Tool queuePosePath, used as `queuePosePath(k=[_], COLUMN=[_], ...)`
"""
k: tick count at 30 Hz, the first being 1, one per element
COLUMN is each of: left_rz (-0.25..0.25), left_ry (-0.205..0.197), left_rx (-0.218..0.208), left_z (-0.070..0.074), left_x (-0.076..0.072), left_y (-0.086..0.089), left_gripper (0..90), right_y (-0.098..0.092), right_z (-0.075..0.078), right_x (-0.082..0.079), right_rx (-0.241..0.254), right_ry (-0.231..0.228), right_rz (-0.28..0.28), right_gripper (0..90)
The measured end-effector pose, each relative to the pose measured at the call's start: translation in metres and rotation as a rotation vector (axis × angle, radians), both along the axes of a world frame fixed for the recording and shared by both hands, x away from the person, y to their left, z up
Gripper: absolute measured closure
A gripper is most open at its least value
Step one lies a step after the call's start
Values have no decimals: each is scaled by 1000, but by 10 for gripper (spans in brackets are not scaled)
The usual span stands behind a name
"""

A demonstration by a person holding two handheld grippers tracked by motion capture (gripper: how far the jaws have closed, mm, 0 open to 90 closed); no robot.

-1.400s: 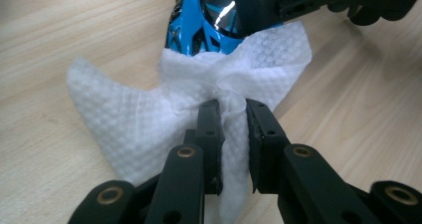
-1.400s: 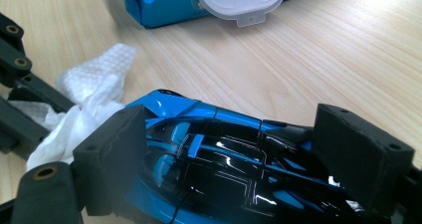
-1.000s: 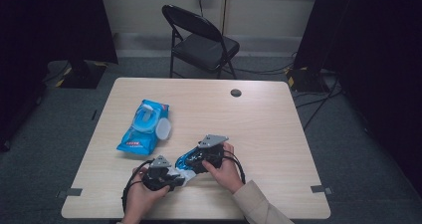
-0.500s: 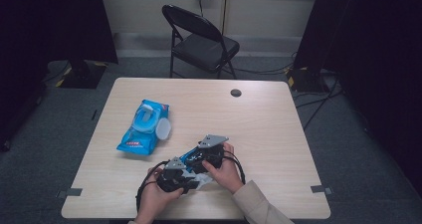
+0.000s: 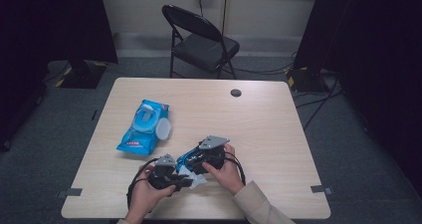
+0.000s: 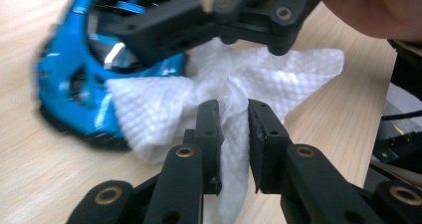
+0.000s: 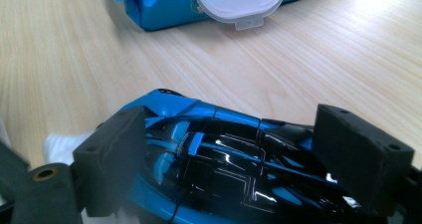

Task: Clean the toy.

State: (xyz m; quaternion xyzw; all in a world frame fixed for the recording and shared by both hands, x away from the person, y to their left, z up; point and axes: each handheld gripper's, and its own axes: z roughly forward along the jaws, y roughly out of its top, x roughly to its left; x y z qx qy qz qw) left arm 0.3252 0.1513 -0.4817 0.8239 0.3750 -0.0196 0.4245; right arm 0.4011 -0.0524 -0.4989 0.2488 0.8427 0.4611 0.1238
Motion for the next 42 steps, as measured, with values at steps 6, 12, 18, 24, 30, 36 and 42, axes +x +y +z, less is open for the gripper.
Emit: queuePosePath(k=[6,12,18,24,30,36,42], left_rz=[34,104,185,208,200,185,178], left_ry=[-32,-58,-79,-99,-70,-18,-23], left_rx=[-2,-11,-19,-15,41,89,103], left_z=[13,22,24,21,6,-12,-12], left_x=[-1,3,13,31,46,54,57], left_y=[23,51,69,64,54,47,45], left_gripper=[765,766,764,761,763,757,690], right_y=[-5,-16,-16,-13,-14,-12,-13], right_z=[11,15,10,8,7,6,6], right_x=[-3,-4,-8,-11,-12,-15,-14], right_rx=[-3,-2,-37,-61,-46,-57,-58], right_ry=[34,59,62,40,36,13,15], right_rz=[-12,-48,-48,-58,-66,-71,-67], right_gripper=[145,145,126,125,127,128,129])
